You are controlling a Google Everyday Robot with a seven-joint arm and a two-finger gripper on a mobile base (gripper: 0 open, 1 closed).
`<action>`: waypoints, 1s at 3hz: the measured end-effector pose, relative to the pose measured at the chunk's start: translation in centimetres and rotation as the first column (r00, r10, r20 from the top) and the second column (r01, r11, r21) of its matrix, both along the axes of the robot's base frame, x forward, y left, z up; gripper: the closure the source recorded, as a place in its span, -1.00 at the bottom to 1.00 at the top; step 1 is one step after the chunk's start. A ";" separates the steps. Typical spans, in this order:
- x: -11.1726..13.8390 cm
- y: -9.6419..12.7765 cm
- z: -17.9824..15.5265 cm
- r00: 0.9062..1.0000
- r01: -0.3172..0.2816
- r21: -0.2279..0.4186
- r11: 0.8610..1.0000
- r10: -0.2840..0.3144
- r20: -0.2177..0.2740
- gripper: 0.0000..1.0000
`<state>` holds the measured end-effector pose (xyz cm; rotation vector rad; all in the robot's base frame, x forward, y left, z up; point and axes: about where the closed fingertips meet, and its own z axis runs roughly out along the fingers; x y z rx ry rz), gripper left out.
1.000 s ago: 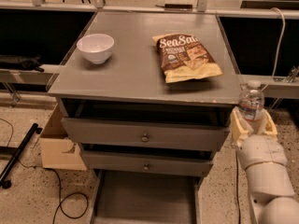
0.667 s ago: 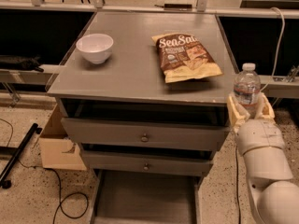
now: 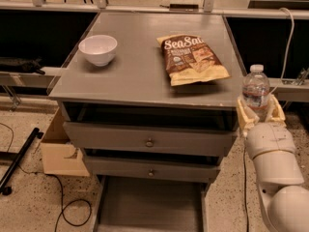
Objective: Pick water bottle from bottom drawer and place on counter
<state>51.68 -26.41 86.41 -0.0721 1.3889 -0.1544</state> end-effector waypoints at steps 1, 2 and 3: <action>0.5 -0.6 3.7 0.999 0.002 -0.111 0.994 0.003 0.047 1.00; -0.1 -1.3 10.3 0.990 -0.003 -0.190 0.982 0.029 0.136 1.00; -0.1 -1.2 10.7 0.989 -0.007 -0.192 0.981 0.035 0.142 1.00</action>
Offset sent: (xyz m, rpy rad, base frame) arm -0.0141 -0.0226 0.1759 -0.2774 -0.2424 0.0202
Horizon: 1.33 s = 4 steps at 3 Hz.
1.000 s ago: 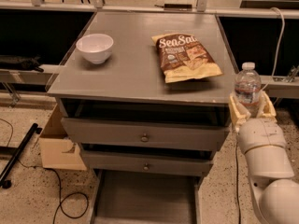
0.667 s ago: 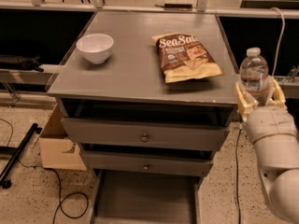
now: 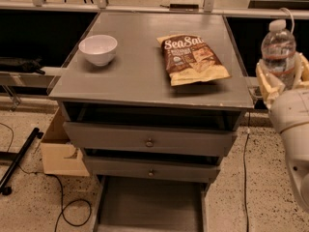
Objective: Pick water bottle from bottom drawer and place on counter
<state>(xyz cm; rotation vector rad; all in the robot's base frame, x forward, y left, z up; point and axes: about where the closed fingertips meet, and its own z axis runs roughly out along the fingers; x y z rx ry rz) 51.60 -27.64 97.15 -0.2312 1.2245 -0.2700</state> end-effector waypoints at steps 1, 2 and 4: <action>0.0 1.4 4.6 0.995 -0.064 -0.025 0.998 0.066 0.071 1.00; -0.5 7.4 11.3 0.961 -0.170 -0.144 0.975 0.196 0.194 1.00; -0.6 12.2 14.4 0.925 -0.239 -0.227 0.944 0.293 0.243 1.00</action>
Offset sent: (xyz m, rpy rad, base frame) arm -0.0152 0.1061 0.1680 -0.1974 -0.3213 0.2529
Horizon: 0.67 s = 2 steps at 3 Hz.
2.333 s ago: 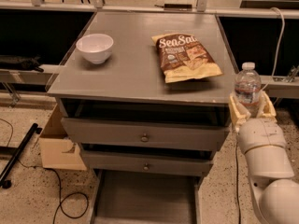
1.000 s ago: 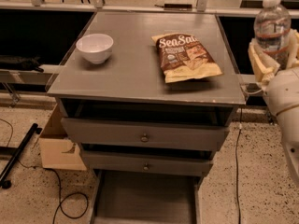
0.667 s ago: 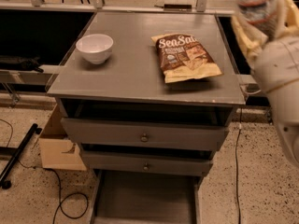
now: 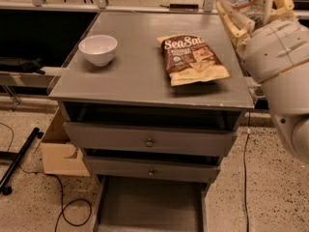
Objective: Pick water bottle from bottom drawer and place on counter
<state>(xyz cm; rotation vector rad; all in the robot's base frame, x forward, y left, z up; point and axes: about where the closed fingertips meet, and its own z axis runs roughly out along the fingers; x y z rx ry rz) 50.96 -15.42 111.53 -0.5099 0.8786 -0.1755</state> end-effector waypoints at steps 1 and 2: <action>2.4 4.0 1.6 0.995 -0.103 -0.061 0.993 0.104 0.006 1.00; 3.8 7.9 1.9 0.982 -0.190 -0.112 0.975 0.191 -0.002 1.00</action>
Offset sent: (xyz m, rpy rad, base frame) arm 0.0556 0.1212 0.0216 -0.1727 -0.0047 0.2943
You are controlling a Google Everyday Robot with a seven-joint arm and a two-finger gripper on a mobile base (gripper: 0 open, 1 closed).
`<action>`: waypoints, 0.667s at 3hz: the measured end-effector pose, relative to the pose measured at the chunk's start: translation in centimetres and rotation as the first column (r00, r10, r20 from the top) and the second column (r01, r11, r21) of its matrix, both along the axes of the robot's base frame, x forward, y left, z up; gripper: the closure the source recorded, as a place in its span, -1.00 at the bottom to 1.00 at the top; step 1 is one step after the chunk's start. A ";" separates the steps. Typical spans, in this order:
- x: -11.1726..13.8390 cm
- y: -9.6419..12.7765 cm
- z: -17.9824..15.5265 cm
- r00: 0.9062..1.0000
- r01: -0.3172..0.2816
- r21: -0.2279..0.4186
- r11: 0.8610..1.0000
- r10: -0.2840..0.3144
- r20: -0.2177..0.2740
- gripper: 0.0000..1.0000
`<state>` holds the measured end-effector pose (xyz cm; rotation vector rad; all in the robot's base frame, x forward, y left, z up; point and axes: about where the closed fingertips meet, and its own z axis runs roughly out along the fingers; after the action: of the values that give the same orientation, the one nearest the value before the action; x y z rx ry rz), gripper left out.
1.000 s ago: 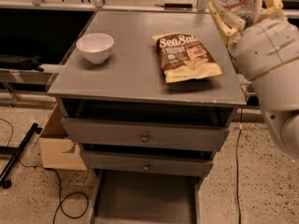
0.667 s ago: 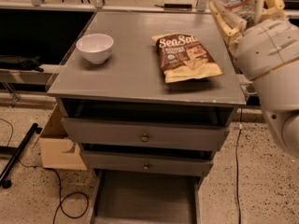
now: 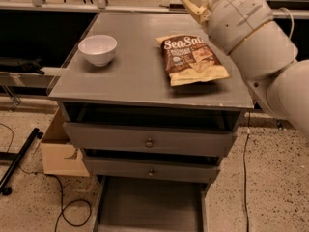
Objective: Pick water bottle from bottom drawer and place on counter
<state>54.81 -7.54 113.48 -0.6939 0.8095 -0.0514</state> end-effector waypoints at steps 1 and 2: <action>-0.1 3.1 -1.3 0.998 -0.065 -0.013 0.998 0.064 -0.027 1.00; -0.1 3.1 -1.3 0.998 -0.065 -0.013 0.998 0.065 -0.027 1.00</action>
Offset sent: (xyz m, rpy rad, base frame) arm -0.0023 0.0258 -0.0091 -0.0155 0.0195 0.0658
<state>54.75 -4.42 112.21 -0.7353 0.8124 0.0111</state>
